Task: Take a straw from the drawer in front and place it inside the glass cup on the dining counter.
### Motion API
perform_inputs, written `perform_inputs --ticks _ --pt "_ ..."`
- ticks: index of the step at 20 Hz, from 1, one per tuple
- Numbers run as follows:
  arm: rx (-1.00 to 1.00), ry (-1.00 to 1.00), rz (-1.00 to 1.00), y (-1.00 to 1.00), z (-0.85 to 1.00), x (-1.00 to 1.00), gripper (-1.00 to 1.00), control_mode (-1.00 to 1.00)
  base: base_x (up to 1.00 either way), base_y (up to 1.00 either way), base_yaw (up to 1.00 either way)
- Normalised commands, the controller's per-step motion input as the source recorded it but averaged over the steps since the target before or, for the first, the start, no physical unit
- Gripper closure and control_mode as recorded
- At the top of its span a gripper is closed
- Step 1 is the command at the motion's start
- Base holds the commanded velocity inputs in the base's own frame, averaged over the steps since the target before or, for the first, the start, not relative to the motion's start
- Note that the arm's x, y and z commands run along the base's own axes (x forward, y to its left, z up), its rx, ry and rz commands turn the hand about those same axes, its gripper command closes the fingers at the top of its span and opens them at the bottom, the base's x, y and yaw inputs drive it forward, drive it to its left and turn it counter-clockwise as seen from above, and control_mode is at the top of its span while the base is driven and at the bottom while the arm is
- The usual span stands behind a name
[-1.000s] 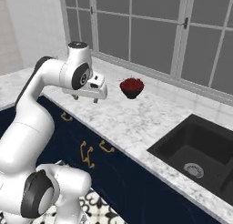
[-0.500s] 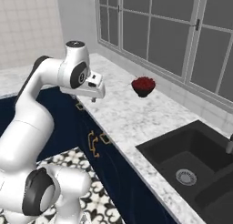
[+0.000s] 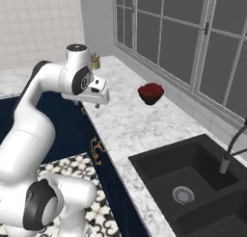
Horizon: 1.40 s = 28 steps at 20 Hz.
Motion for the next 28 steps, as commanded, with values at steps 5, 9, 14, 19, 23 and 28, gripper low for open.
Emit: perform_inputs --ticks 5,9,14,19,23,28 --pt "0.00 0.00 0.00 0.00 0.00 0.00 -1.00 1.00 0.00 -0.72 0.43" --pt "-0.01 -0.01 0.29 0.31 0.00 -0.20 -1.00 -1.00 0.00 0.00 0.00" --pt "-0.27 -0.10 0.11 0.91 -0.23 -0.20 -1.00 -1.00 0.00 0.00 0.00" --pt "-0.46 -0.04 0.00 0.75 -0.72 0.00 -1.00 -1.00 0.00 0.00 0.00" --pt "-0.44 0.00 0.00 0.43 -0.91 0.04 -1.00 -1.00 0.00 0.00 0.00" --pt "-0.38 0.00 0.00 0.25 -0.93 0.17 -1.00 -1.00 0.00 0.00 0.00"
